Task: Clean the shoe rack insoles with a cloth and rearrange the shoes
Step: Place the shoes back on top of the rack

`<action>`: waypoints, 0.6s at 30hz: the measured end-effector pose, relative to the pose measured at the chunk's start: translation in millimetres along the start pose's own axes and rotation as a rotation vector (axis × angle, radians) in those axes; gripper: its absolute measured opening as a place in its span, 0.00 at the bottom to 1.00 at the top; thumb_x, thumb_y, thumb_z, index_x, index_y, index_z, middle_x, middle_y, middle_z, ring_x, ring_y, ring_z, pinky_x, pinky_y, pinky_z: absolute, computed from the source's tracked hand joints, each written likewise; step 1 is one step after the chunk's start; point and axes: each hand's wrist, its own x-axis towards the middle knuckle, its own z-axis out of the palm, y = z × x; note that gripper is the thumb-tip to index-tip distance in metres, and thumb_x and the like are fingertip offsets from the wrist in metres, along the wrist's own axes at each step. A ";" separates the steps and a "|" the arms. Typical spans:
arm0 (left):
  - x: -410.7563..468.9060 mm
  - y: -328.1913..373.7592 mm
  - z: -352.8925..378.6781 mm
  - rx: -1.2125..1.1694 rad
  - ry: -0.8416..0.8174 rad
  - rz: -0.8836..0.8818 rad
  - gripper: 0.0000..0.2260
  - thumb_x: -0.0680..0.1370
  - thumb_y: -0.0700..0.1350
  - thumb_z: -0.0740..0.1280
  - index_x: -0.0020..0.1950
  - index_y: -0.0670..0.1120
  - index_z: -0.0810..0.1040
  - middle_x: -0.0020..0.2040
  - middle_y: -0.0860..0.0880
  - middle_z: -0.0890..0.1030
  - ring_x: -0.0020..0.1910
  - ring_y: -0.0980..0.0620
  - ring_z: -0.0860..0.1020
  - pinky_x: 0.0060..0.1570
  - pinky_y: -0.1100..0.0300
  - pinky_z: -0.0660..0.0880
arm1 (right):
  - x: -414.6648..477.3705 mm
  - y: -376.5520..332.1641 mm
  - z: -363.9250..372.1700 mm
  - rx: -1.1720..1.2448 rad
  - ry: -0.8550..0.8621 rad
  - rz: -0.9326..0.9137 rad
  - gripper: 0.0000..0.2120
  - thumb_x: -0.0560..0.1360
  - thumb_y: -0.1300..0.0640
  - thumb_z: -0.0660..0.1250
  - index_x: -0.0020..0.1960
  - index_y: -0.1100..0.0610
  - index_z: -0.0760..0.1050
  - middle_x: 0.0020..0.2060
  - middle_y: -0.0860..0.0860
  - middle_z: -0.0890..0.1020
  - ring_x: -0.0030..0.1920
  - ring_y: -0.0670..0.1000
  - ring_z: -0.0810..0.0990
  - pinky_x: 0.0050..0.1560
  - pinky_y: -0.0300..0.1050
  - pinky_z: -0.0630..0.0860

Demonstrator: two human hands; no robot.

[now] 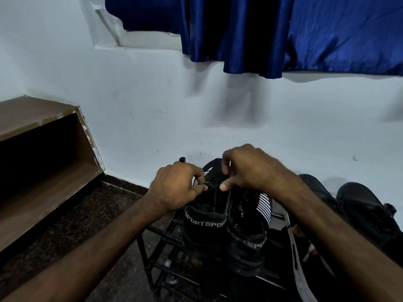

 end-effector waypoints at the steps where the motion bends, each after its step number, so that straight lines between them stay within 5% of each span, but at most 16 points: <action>1: -1.4 1.5 -0.2 0.016 0.004 0.021 0.08 0.75 0.59 0.69 0.45 0.56 0.79 0.39 0.58 0.79 0.44 0.52 0.79 0.41 0.59 0.67 | 4.3 3.8 9.4 0.058 -0.025 0.008 0.20 0.61 0.44 0.81 0.44 0.49 0.74 0.43 0.47 0.79 0.45 0.51 0.79 0.47 0.47 0.77; 5: -5.3 4.8 -1.0 0.080 0.026 0.096 0.07 0.77 0.57 0.68 0.48 0.56 0.79 0.47 0.56 0.82 0.49 0.51 0.80 0.44 0.58 0.69 | 9.8 3.1 47.0 -0.015 0.030 -0.041 0.26 0.66 0.43 0.78 0.51 0.51 0.65 0.44 0.48 0.75 0.45 0.55 0.77 0.41 0.46 0.68; 10: -7.0 4.4 -1.1 0.132 0.064 0.130 0.09 0.78 0.58 0.65 0.52 0.55 0.80 0.51 0.56 0.82 0.50 0.50 0.80 0.45 0.58 0.70 | 3.4 -7.8 62.7 -0.313 0.308 -0.117 0.17 0.76 0.54 0.64 0.61 0.57 0.64 0.50 0.56 0.81 0.48 0.61 0.81 0.37 0.48 0.66; 13: -7.1 2.6 2.9 0.155 0.006 0.151 0.09 0.77 0.58 0.66 0.52 0.56 0.79 0.53 0.57 0.81 0.52 0.53 0.80 0.44 0.58 0.70 | 3.8 -2.8 59.0 -0.239 0.169 -0.068 0.16 0.75 0.57 0.66 0.59 0.57 0.65 0.52 0.56 0.79 0.51 0.61 0.80 0.40 0.48 0.68; 18: -6.8 -13.0 9.4 -0.008 -0.120 -0.078 0.21 0.69 0.61 0.75 0.54 0.56 0.69 0.54 0.58 0.74 0.53 0.54 0.77 0.47 0.57 0.70 | 10.8 11.7 38.5 0.119 -0.154 0.185 0.36 0.67 0.48 0.79 0.64 0.60 0.62 0.54 0.56 0.78 0.53 0.56 0.79 0.45 0.46 0.73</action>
